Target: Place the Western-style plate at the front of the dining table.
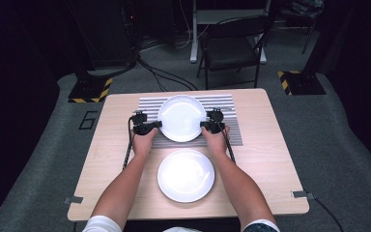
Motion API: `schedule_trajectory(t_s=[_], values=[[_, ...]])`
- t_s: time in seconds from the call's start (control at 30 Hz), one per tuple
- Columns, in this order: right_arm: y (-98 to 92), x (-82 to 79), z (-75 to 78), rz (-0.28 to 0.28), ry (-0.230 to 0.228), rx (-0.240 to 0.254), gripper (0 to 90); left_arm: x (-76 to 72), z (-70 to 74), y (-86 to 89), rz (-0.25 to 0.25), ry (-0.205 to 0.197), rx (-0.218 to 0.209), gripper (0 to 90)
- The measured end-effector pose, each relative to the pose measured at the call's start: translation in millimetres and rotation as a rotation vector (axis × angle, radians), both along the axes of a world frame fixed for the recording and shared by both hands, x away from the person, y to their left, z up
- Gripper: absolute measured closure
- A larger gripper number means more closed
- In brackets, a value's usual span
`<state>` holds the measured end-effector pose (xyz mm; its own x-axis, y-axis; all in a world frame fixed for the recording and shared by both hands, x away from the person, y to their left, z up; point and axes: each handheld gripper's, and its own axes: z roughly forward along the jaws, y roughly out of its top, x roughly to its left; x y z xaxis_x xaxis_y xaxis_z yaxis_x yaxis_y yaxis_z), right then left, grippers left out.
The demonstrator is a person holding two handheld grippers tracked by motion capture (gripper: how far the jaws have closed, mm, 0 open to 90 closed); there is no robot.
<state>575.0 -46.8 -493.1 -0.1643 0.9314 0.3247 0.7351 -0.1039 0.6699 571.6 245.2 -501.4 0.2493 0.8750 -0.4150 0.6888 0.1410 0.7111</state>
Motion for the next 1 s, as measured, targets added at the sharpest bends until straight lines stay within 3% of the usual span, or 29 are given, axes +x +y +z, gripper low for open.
schedule_trajectory(t_s=[0.23,0.87,1.0], values=[[0.6,0.7,-2.2,0.0,0.001,-0.023,73.4,1.6,-4.0,-2.2,-0.003,-0.004,0.015,77.3],[1.7,4.1,-8.2,-0.02,0.039,-0.003,71.0,5.0,-11.1,-3.7,0.005,0.027,0.0,74.8],[3.1,4.0,-9.4,-0.015,0.034,-0.029,69.2,5.4,-10.6,-5.4,0.004,0.023,0.014,74.0]])
